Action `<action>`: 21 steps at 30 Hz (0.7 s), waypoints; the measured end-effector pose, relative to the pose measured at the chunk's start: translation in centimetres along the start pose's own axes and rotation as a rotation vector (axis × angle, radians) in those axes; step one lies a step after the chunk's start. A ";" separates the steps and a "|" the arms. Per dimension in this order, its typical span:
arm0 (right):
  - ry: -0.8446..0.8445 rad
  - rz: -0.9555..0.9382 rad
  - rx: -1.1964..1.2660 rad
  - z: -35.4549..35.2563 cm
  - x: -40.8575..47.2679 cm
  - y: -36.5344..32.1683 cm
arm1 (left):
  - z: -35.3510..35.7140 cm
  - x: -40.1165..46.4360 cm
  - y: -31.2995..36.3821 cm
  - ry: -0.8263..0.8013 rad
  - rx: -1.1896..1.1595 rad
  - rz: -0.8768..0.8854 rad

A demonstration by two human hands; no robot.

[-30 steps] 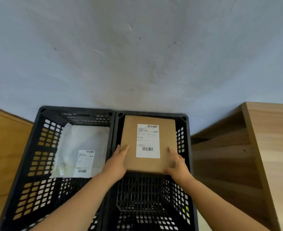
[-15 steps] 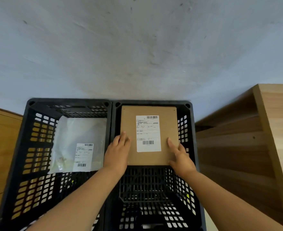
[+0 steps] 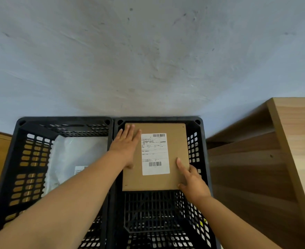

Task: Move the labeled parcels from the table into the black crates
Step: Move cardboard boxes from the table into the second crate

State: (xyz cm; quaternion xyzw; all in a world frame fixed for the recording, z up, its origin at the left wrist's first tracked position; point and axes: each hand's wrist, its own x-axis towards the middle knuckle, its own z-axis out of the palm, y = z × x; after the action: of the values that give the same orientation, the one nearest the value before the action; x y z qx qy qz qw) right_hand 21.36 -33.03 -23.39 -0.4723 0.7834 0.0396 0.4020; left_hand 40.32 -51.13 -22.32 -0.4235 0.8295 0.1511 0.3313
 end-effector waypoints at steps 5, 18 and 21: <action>0.085 -0.039 -0.220 -1.2 0.3 -1.7 | -0.3 0.2 -0.3 -0.009 0.068 -0.010; 0.038 -0.140 -0.544 -6.8 7.2 -4.0 | -0.1 0.5 -0.3 -0.012 0.081 -0.002; 0.027 -0.121 -0.535 -6.8 7.9 -4.0 | 0.1 0.7 -0.3 -0.006 0.067 0.005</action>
State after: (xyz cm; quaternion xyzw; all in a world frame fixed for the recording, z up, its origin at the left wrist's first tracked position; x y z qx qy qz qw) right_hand 18.61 -43.78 -22.80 -0.6082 0.7207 0.2149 0.2540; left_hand 40.30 -51.68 -22.82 -0.4098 0.8342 0.1253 0.3472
